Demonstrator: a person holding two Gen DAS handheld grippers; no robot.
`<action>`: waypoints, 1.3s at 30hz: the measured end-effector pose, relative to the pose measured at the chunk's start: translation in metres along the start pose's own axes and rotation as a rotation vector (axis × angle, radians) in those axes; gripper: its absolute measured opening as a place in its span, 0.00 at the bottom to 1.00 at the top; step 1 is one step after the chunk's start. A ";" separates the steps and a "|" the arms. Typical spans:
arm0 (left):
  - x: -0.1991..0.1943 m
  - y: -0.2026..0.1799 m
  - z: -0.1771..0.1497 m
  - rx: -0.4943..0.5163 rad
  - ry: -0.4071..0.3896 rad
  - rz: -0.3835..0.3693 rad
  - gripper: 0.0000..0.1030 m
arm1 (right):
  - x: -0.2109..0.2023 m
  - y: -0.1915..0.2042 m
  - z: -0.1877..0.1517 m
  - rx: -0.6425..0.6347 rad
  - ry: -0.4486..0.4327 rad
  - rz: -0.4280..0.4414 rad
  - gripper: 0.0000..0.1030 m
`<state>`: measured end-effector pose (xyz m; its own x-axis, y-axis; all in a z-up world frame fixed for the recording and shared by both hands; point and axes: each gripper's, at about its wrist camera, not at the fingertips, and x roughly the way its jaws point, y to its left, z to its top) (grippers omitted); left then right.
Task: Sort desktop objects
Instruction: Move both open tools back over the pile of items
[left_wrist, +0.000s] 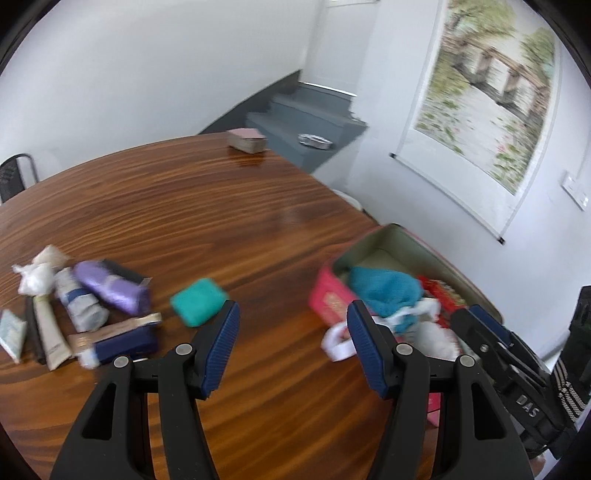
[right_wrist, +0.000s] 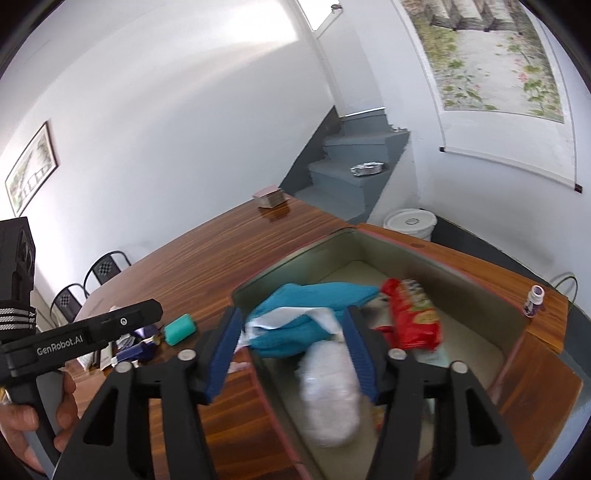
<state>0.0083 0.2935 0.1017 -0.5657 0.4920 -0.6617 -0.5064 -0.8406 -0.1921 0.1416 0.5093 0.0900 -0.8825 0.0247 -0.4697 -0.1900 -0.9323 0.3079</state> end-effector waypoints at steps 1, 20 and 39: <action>-0.003 0.009 0.000 -0.013 -0.004 0.015 0.62 | 0.002 0.006 0.000 -0.006 0.002 0.006 0.66; -0.043 0.203 -0.034 -0.252 -0.014 0.404 0.62 | 0.039 0.097 -0.025 -0.149 0.110 0.128 0.78; -0.014 0.297 -0.053 -0.414 0.074 0.570 0.62 | 0.069 0.128 -0.043 -0.222 0.205 0.164 0.78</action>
<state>-0.0995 0.0253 0.0151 -0.6157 -0.0545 -0.7861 0.1527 -0.9869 -0.0512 0.0749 0.3759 0.0613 -0.7846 -0.1838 -0.5921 0.0653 -0.9742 0.2158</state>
